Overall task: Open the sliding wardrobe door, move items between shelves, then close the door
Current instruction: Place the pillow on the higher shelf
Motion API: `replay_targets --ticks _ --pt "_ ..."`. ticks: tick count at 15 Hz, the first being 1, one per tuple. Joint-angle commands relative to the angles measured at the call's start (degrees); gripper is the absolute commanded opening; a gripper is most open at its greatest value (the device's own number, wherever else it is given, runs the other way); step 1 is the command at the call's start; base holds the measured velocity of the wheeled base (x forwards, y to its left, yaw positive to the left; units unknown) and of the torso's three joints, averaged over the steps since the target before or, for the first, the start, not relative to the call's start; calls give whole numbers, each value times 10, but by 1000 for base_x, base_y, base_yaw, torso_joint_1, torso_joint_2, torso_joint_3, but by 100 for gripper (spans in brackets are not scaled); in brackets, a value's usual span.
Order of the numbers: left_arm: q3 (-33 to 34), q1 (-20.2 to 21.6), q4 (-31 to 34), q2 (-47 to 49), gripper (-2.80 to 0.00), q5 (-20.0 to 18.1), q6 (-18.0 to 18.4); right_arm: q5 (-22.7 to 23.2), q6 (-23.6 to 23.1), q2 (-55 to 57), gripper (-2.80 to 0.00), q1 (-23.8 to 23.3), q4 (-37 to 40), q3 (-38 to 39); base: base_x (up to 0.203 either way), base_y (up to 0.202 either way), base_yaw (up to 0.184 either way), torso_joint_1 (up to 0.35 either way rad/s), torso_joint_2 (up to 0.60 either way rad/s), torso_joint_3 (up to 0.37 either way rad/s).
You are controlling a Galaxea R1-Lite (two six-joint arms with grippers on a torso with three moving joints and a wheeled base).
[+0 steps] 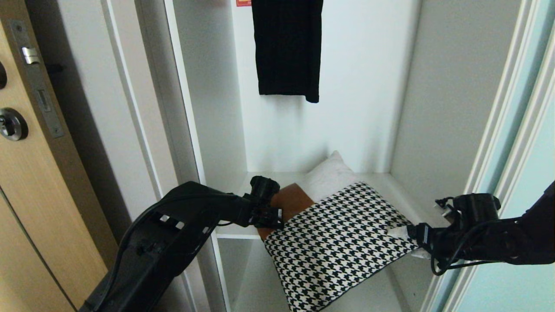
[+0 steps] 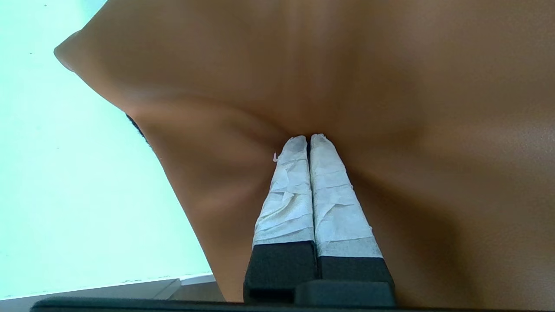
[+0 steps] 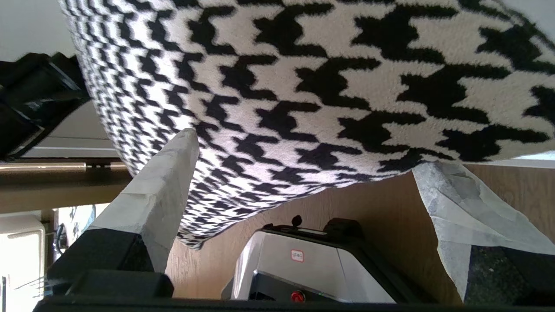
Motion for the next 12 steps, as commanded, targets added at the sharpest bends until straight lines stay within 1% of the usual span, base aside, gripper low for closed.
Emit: replay_targets --ticks 1,3,4,8,12 --pt "0 0 -1 -2 -280 0 -1 2 1 14 0 6 -4 1 0 0 0 0 0 0" --pt "0 0 -1 -2 -280 0 -3 1 0 20 0 7 -9 0 0 0 0 0 0 0" --pt "0 0 -1 -2 -280 0 -3 1 0 21 -280 7 -19 3 0 0 0 0 0 0" --pt "0 0 -1 -2 -280 0 -3 0 0 33 -280 8 -66 10 0 0 0 0 0 0" --pt "0 0 -1 -2 -280 0 -2 -2 -1 42 -280 10 -68 0 0 0 0 0 0 0"
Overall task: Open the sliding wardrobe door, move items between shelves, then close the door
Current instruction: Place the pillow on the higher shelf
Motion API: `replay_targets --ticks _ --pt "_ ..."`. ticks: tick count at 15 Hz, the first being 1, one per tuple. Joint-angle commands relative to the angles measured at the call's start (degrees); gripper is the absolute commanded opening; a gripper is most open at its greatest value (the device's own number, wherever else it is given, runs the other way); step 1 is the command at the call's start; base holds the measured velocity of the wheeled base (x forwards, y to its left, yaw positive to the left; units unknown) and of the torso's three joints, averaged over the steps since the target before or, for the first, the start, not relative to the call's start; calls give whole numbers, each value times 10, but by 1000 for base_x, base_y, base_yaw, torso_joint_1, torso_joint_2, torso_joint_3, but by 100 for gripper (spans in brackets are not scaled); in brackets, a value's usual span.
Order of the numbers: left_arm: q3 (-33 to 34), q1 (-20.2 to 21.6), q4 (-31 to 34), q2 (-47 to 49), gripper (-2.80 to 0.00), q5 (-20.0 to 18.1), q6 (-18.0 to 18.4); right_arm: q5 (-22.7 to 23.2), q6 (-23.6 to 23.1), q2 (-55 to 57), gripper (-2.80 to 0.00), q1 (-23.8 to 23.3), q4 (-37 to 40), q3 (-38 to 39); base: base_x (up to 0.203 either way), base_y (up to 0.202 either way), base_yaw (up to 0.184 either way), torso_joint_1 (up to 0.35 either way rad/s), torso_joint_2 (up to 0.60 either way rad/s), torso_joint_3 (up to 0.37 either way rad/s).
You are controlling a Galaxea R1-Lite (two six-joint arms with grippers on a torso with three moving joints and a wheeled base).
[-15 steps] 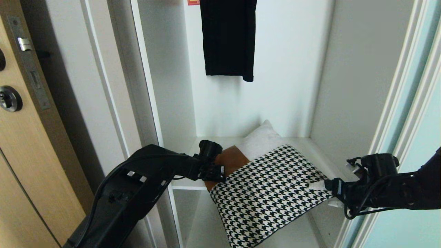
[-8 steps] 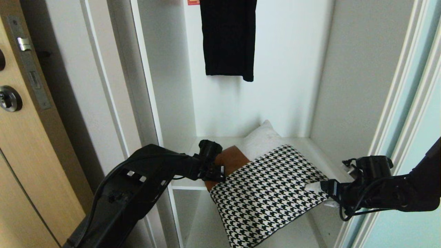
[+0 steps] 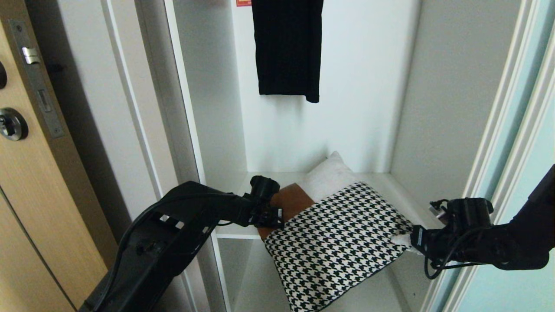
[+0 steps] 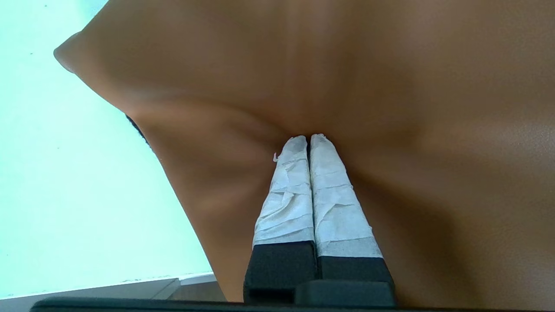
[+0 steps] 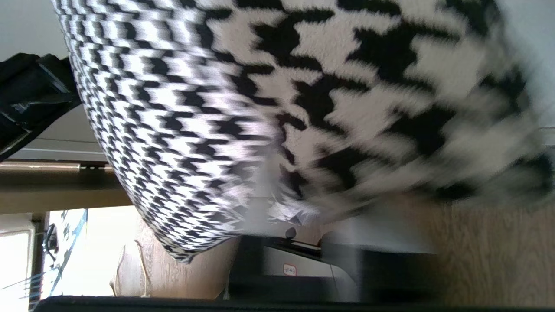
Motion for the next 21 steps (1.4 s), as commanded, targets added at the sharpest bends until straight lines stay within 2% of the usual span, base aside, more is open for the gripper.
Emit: replay_targets --ticks 1,6,10,12,17,20,21 --pt "0 0 0 -2 -280 1 0 0 2 7 -280 1 -2 -10 0 0 0 0 0 0" --pt "2 1 0 -12 -280 4 -5 -57 7 13 -280 2 15 -92 0 0 0 0 0 0" --pt "6 4 -10 -28 -280 4 -24 -86 5 28 -280 10 92 -223 0 0 0 0 0 0" --pt "26 4 -45 -44 -280 4 -33 -105 5 51 -280 11 136 -307 0 0 0 0 0 0" --pt "146 4 -190 -105 -280 -4 -34 -151 -3 150 -280 12 255 -541 0 0 0 0 0 0" --pt "192 4 -232 -129 -280 -14 -33 -177 -8 225 -280 12 312 -678 0 0 0 0 0 0" --pt "208 4 -244 -135 -280 -21 -33 -184 -24 239 -280 14 316 -694 0 0 0 0 0 0"
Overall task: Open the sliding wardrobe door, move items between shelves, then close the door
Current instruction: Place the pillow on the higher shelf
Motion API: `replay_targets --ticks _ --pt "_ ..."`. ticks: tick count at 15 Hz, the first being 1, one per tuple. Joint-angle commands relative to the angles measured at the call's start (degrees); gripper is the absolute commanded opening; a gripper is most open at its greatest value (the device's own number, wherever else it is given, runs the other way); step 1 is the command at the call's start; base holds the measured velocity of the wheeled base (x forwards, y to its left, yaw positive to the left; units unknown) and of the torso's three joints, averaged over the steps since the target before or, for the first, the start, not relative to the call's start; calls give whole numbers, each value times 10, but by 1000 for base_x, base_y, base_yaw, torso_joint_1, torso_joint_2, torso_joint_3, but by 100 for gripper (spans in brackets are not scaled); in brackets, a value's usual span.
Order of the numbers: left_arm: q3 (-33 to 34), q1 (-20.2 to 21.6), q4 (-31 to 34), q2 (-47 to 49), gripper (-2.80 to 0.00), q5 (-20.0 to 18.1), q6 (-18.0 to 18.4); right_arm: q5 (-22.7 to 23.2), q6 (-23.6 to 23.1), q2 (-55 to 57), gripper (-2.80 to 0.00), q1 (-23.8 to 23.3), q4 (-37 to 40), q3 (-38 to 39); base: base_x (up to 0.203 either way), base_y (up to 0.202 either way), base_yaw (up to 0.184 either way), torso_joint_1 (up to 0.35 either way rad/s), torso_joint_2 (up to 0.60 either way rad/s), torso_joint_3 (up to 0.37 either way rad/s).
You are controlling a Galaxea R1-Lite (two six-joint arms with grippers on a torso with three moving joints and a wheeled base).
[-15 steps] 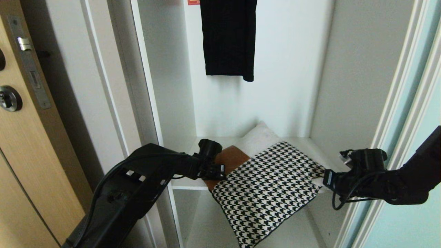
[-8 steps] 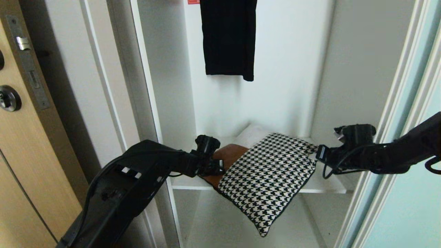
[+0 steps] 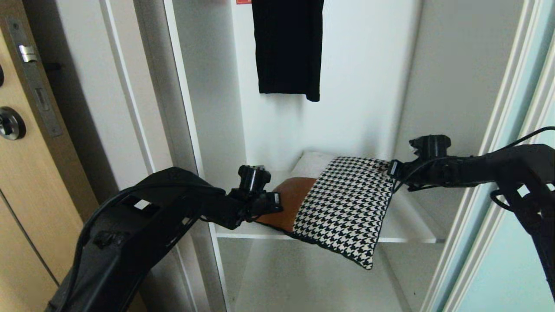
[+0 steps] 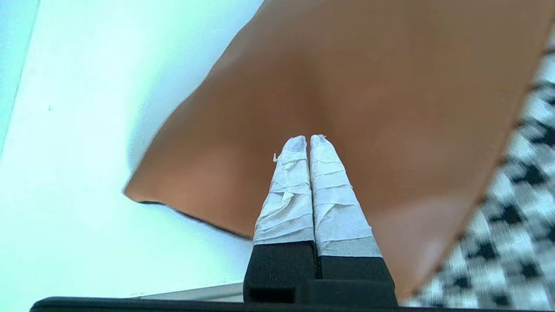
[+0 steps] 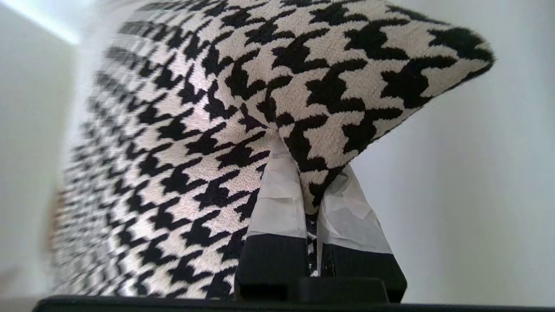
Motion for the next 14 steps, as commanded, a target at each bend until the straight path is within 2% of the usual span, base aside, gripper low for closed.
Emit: replay_targets --ticks 1,3,6,8,10,12,14 --pt "41 0 -26 -29 -280 -12 0 -12 -34 60 -280 11 -10 -37 0 0 0 0 0 0" --pt "87 0 -49 -46 -280 -34 5 -40 -42 70 -280 20 -44 -35 0 0 0 0 0 0" --pt "144 0 -61 -78 -280 -105 18 -63 -57 82 -280 20 -85 -34 0 0 0 0 0 0" --pt "149 3 -61 -78 -280 -114 24 -67 -58 77 -280 20 -91 -32 0 0 0 0 0 0" --pt "169 5 -61 -90 -280 -121 25 -71 -58 82 -280 20 -132 -31 0 0 0 0 0 0" --pt "193 5 -60 -108 -280 -158 29 -104 -72 98 -280 23 -185 -31 0 0 0 0 0 0" --pt "218 4 -55 -134 -280 -201 29 -120 -84 92 -280 25 -191 -21 0 0 0 0 0 0"
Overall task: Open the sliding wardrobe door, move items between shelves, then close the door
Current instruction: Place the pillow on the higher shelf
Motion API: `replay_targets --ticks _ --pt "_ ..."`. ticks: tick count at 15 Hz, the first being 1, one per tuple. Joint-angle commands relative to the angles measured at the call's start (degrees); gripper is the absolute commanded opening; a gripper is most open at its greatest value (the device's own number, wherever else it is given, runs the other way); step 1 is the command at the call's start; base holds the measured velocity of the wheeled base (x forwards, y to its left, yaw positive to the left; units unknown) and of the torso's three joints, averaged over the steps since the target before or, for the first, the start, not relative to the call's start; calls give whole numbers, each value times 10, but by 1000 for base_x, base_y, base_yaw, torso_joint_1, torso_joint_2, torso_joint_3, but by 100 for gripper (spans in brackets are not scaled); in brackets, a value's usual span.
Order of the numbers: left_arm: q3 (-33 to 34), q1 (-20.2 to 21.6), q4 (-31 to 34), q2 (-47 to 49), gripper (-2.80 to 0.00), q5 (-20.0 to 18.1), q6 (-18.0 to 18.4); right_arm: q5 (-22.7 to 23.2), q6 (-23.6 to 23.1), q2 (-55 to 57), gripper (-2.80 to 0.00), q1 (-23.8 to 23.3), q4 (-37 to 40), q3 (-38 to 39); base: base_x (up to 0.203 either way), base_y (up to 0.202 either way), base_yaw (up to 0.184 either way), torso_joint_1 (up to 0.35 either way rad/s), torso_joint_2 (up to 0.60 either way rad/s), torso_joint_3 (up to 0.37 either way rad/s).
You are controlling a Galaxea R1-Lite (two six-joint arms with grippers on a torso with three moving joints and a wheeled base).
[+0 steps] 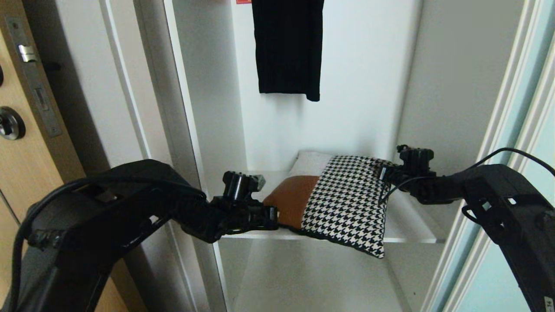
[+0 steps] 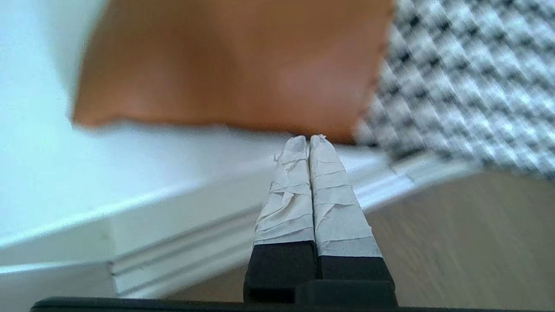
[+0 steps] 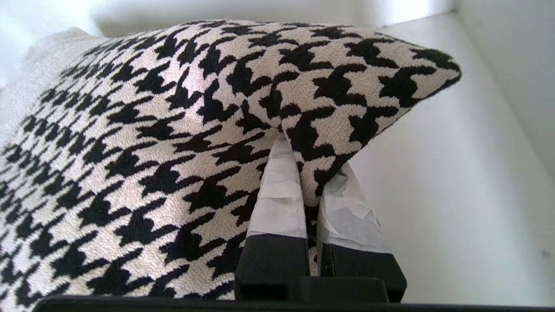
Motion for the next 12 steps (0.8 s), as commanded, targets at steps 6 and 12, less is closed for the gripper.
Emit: replay_targets --ticks 6,12 --pt "57 -10 76 -71 -280 -125 21 -58 -44 14 -280 15 -6 6 0 0 0 0 0 0" --pt "54 -12 83 -66 -280 -127 28 -61 -39 6 -280 18 -17 20 0 0 0 0 0 0"
